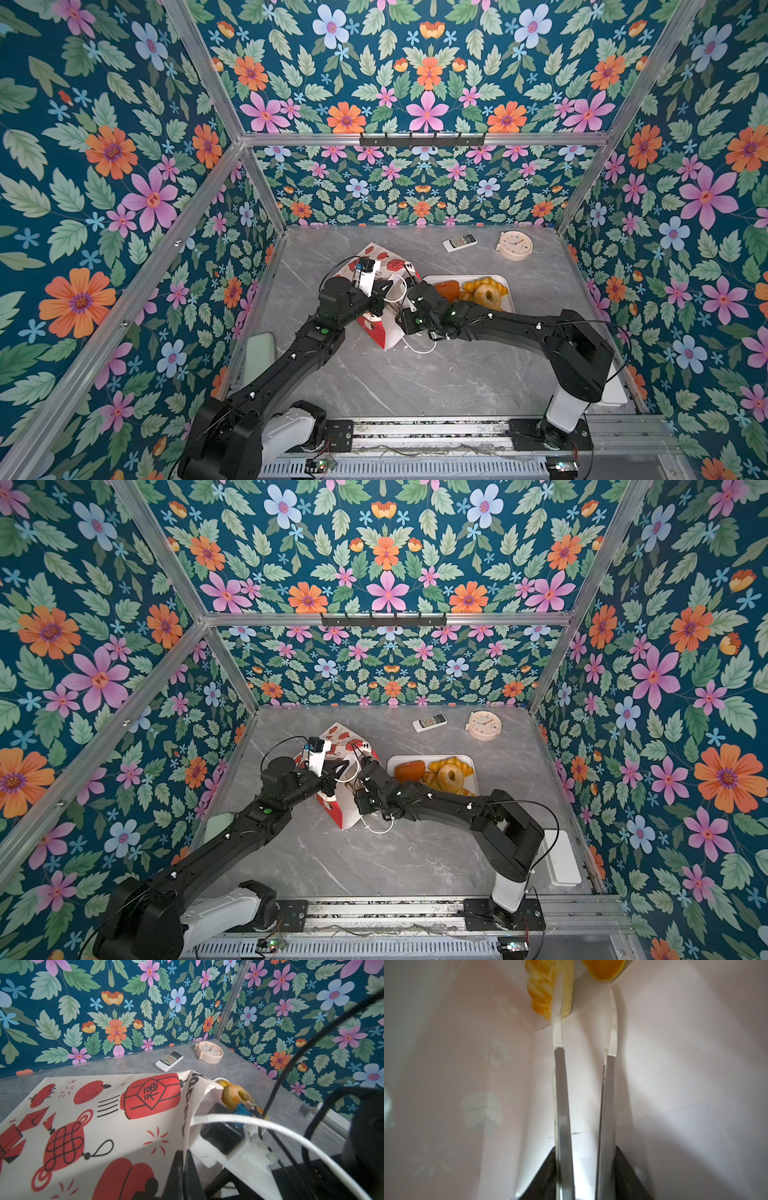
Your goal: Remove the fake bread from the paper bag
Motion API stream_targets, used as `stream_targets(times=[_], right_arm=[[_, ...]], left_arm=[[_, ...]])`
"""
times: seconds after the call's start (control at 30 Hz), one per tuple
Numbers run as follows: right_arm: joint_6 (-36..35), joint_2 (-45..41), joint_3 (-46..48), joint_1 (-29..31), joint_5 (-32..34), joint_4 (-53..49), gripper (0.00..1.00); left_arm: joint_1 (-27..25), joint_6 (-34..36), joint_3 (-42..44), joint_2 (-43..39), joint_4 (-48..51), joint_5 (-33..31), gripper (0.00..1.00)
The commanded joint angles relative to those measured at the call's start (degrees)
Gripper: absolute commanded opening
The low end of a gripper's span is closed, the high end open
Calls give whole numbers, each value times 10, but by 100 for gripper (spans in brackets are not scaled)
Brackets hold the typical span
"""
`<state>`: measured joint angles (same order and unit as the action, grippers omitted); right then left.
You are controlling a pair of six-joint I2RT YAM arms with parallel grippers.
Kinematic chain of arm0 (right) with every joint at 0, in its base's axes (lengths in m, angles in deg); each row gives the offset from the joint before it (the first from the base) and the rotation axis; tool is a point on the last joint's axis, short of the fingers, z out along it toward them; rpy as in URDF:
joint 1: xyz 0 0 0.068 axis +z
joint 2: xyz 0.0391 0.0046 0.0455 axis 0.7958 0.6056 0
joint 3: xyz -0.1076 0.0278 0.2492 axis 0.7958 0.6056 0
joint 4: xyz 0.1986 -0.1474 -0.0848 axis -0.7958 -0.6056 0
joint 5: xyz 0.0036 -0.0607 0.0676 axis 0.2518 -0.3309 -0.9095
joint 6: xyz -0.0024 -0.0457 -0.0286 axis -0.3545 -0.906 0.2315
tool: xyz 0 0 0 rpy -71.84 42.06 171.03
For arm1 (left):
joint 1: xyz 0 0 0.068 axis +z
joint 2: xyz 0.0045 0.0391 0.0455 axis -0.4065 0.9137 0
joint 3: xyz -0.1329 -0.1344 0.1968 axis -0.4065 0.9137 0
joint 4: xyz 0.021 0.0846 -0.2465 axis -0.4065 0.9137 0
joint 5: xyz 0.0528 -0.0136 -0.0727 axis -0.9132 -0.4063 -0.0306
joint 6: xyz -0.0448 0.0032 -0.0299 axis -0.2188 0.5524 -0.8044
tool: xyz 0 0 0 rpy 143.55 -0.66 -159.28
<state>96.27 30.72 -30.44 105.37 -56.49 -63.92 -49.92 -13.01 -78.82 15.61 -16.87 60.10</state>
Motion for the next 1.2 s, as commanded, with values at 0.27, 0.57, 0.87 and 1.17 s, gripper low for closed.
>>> stream_targets(times=[0.27, 0.57, 0.87, 1.17], right_arm=[[-2, 31, -25, 1, -21, 60, 39], [9, 19, -15, 0, 45, 48, 38], [38, 4, 14, -12, 63, 40, 37], [51, 9, 13, -15, 45, 51, 37]], left_arm=[[0, -28, -9, 21, -41, 25, 1], [0, -47, -3, 27, -48, 12, 1], [0, -62, -4, 36, -48, -18, 1], [-1, -73, -42, 52, 14, -57, 0]])
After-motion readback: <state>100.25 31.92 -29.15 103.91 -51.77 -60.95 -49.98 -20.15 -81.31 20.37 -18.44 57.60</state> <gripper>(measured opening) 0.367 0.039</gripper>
